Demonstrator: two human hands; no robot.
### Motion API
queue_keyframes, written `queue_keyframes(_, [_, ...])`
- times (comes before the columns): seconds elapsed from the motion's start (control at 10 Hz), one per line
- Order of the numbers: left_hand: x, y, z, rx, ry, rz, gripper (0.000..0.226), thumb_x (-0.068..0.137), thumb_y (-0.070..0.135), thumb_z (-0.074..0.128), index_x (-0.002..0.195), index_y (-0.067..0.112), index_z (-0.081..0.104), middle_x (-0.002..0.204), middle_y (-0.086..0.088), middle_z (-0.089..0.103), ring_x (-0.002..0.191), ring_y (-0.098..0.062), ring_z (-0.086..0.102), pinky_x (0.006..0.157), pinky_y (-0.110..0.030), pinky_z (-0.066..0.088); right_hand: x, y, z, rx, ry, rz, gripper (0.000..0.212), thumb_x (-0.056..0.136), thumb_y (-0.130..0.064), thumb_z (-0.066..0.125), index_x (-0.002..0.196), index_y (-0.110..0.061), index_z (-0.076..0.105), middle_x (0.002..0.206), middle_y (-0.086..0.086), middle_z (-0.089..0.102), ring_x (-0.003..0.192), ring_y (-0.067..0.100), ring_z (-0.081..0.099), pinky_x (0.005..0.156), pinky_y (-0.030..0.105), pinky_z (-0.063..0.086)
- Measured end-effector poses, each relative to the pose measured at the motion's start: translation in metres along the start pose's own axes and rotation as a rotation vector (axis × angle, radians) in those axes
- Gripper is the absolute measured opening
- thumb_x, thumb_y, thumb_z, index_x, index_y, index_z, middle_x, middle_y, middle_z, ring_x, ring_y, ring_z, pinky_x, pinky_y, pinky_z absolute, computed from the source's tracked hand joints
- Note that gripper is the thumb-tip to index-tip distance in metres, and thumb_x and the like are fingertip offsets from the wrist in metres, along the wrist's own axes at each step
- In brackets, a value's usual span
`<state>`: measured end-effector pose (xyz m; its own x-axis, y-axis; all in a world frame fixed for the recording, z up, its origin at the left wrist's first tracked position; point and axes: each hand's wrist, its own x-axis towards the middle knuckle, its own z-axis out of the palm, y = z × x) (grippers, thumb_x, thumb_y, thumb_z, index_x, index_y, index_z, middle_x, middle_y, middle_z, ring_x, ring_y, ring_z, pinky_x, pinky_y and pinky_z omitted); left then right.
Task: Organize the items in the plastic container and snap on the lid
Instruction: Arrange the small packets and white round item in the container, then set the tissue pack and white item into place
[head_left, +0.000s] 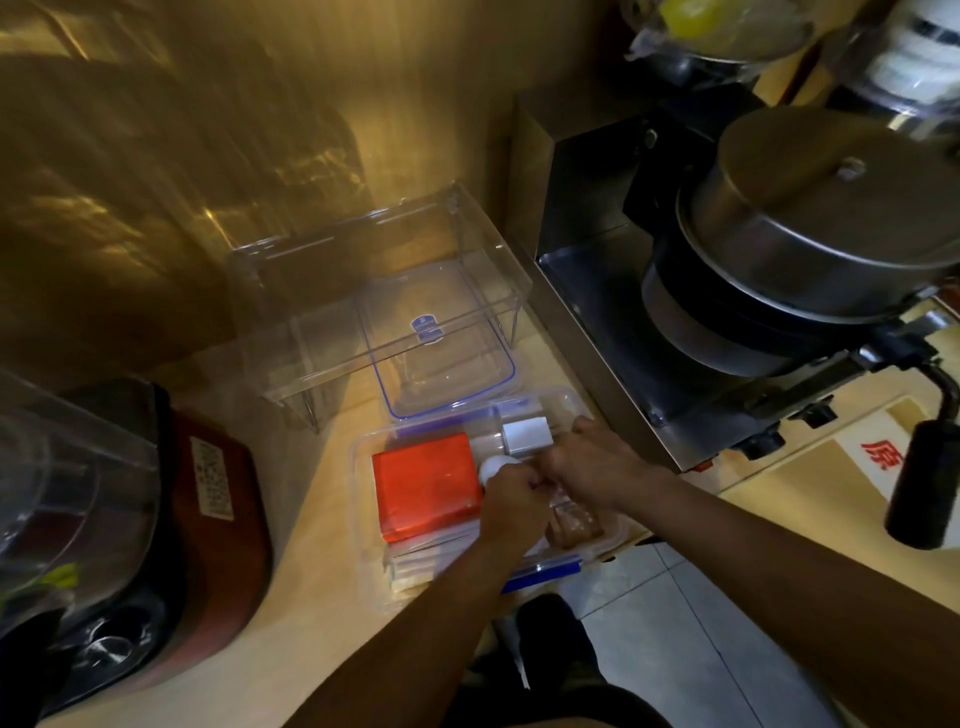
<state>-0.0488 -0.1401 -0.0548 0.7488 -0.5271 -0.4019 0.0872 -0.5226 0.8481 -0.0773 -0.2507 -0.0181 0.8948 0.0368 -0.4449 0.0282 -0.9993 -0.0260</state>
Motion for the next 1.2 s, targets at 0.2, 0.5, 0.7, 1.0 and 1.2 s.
queue_keyframes(0.2, [0.001, 0.006, -0.002, 0.259, -0.167, -0.173, 0.018, 0.088, 0.008, 0.047, 0.079, 0.004, 0.062, 0.099, -0.024, 0.066, 0.1, -0.039, 0.061, 0.079, -0.035, 0.048, 0.004, -0.003, 0.007, -0.052, -0.113, 0.054, 0.028, 0.095, -0.018, 0.044, 0.116, -0.009, 0.06, 0.123, 0.013, 0.057, 0.117, 0.03, 0.043, 0.096, 0.035, 0.029])
queue_keyframes(0.5, [-0.007, -0.005, 0.0, 0.405, -0.266, 0.059, 0.034, 0.088, 0.01, 0.057, 0.119, 0.0, 0.051, 0.121, -0.021, 0.059, 0.111, -0.03, 0.057, 0.097, -0.032, 0.044, 0.006, 0.002, 0.017, -0.193, -0.131, -0.037, 0.034, 0.089, -0.032, 0.056, 0.119, -0.017, 0.059, 0.126, 0.003, 0.061, 0.122, 0.023, 0.047, 0.109, 0.034, 0.021])
queue_keyframes(0.7, [-0.008, -0.002, -0.007, 0.548, -0.252, 0.149, 0.029, 0.091, 0.006, 0.049, 0.119, -0.001, 0.054, 0.123, -0.021, 0.059, 0.113, -0.031, 0.055, 0.101, -0.032, 0.041, 0.008, 0.0, 0.017, -0.206, -0.151, -0.01, 0.038, 0.088, -0.03, 0.058, 0.122, -0.013, 0.057, 0.129, 0.005, 0.057, 0.124, 0.026, 0.044, 0.109, 0.035, 0.023])
queue_keyframes(1.0, [0.018, -0.007, -0.043, 1.3, -0.148, 0.5, 0.05, 0.085, 0.012, 0.05, 0.133, 0.005, 0.038, 0.13, -0.018, 0.048, 0.122, -0.034, 0.039, 0.107, -0.042, 0.024, 0.016, -0.002, 0.003, 0.08, 0.149, 0.05, 0.029, 0.09, -0.014, 0.051, 0.119, -0.01, 0.054, 0.119, 0.012, 0.059, 0.104, 0.026, 0.061, 0.084, 0.035, 0.049])
queue_keyframes(1.2, [0.025, -0.004, -0.036, 1.472, -0.253, 0.559, 0.042, 0.09, 0.007, 0.043, 0.131, 0.001, 0.036, 0.131, -0.024, 0.045, 0.122, -0.039, 0.039, 0.107, -0.049, 0.024, 0.025, -0.006, 0.004, 0.15, 0.108, 0.189, 0.029, 0.092, -0.018, 0.05, 0.119, -0.009, 0.053, 0.122, 0.013, 0.057, 0.104, 0.027, 0.062, 0.081, 0.033, 0.049])
